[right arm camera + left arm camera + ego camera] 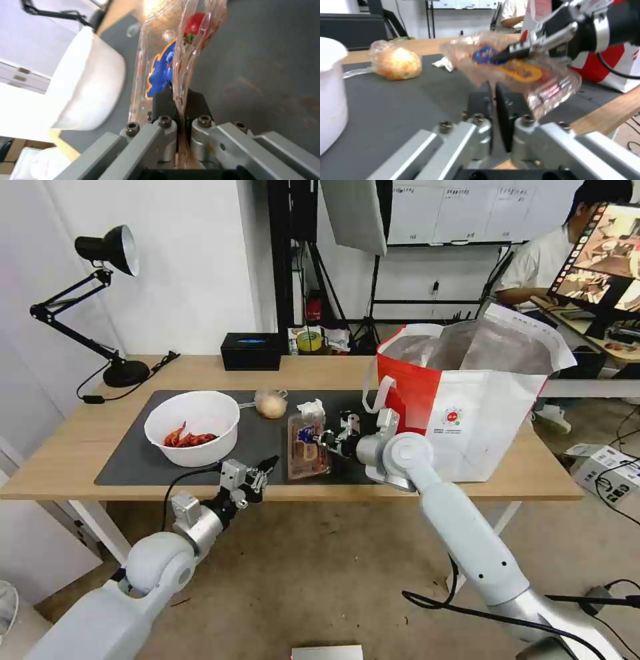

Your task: Pick up the trash from the table and place it into the takeout bag.

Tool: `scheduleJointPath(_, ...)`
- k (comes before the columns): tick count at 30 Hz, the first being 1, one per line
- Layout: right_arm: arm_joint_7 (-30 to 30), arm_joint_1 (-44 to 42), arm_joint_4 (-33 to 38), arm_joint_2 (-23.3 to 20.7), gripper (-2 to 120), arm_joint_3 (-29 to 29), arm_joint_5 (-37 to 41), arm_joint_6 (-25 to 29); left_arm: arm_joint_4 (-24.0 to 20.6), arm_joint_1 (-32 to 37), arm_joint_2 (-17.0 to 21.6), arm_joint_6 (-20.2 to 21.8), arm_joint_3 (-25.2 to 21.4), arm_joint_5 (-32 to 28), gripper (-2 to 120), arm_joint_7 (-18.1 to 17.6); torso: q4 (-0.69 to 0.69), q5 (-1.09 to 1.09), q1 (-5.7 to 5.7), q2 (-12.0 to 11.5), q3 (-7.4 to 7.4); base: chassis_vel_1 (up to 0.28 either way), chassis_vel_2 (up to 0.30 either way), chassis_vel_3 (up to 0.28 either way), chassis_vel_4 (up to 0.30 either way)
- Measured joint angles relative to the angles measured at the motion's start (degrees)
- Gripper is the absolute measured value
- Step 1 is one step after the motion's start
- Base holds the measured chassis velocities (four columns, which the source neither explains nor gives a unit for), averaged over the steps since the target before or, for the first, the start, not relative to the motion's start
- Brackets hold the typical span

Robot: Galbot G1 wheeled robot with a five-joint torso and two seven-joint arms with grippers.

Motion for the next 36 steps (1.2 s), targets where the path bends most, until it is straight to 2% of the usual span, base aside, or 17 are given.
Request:
scheduleJointPath(3,-0.90,0.14,2.10,-0.99,0,0.07,0.15,1.08,-1.08,2.77,-0.82,-0.35,-2.12,0.15,30,-0.05,0.00,0.00,0.00,0.00,0.00,0.000,0.000,0.000,0.000)
scheduleJointPath(4,-0.90,0.14,2.10,-0.99,0,0.07,0.15,1.08,-1.08,2.77,-0.82,-0.35,-2.12,0.15,30,-0.05,0.00,0.00,0.00,0.00,0.00,0.000,0.000,0.000,0.000)
scheduleJointPath(8,-2.26,-0.20,4.92,-2.50,0,0.28,0.57,2.92,-1.68,5.61,-2.52,-1.26,-3.79,0.76,50,-0.05,0.00,0.00,0.00,0.00,0.00,0.000,0.000,0.000,0.000)
scheduleJointPath(10,-2.48,-0.24,5.16,-2.62,0,0.29,0.68,3.15,-1.74,5.88,-2.71,-1.36,-3.92,0.81,52,-0.05,0.00,0.00,0.00,0.00,0.00,0.000,0.000,0.000,0.000)
scheduleJointPath(11,-3.34,-0.44,6.03,-3.06,0,0.34,1.19,4.21,-1.91,6.67,-3.27,-1.59,-4.44,1.01,60,-0.05,0.00,0.00,0.00,0.00,0.00,0.000,0.000,0.000,0.000)
scheduleJointPath(12,-3.34,-0.44,6.03,-3.06,0,0.34,1.19,4.21,-1.91,6.67,-3.27,-1.59,-4.44,1.01,60,-0.05,0.00,0.00,0.00,0.00,0.00,0.000,0.000,0.000,0.000)
scheduleJointPath(15,-5.24,-0.64,8.26,-3.63,0,1.22,2.77,7.56,-2.71,9.26,-4.38,-1.76,-6.62,1.94,75,-0.05,0.00,0.01,0.00,0.00,0.00,0.000,0.000,0.000,0.000)
scheduleJointPath(16,-5.24,-0.64,8.26,-3.63,0,1.22,2.77,7.56,-2.71,9.26,-4.38,-1.76,-6.62,1.94,75,-0.05,0.00,0.01,0.00,0.00,0.00,0.000,0.000,0.000,0.000)
scheduleJointPath(18,-5.51,-0.27,9.35,-3.82,0,1.84,3.77,10.03,-3.25,10.89,-4.59,-1.81,-8.11,2.25,85,-0.05,0.00,0.01,-0.01,0.00,-0.01,0.000,0.000,0.000,0.000)
scheduleJointPath(19,-5.51,-0.27,9.35,-3.82,0,1.84,3.77,10.03,-3.25,10.89,-4.59,-1.81,-8.11,2.25,85,-0.05,0.00,0.01,-0.01,0.00,-0.01,0.000,0.000,0.000,0.000)
scheduleJointPath(22,-4.20,1.60,10.86,-4.25,0,3.11,5.80,14.27,-4.06,13.16,-4.86,-1.98,-10.15,2.41,99,-0.01,0.00,0.01,-0.01,0.00,0.00,0.000,0.000,0.000,0.000)
scheduleJointPath(29,1.34,6.93,12.04,-5.78,0,6.80,8.08,18.83,-5.05,15.20,-5.65,-2.31,-12.01,2.93,111,0.08,0.00,0.01,-0.01,0.00,0.00,0.000,0.000,0.000,0.000)
scheduleJointPath(33,5.20,8.82,11.65,-7.34,0,9.14,8.09,20.34,-5.28,15.36,-5.86,-2.48,-12.33,2.99,114,0.10,0.01,0.00,-0.01,0.01,-0.01,0.000,0.000,0.000,0.000)
scheduleJointPath(36,5.83,9.15,11.17,-9.13,0,10.81,7.03,20.99,-5.30,15.24,-5.88,-2.60,-12.36,2.99,115,0.10,0.00,0.02,-0.01,0.00,0.00,0.000,0.000,0.000,0.000)
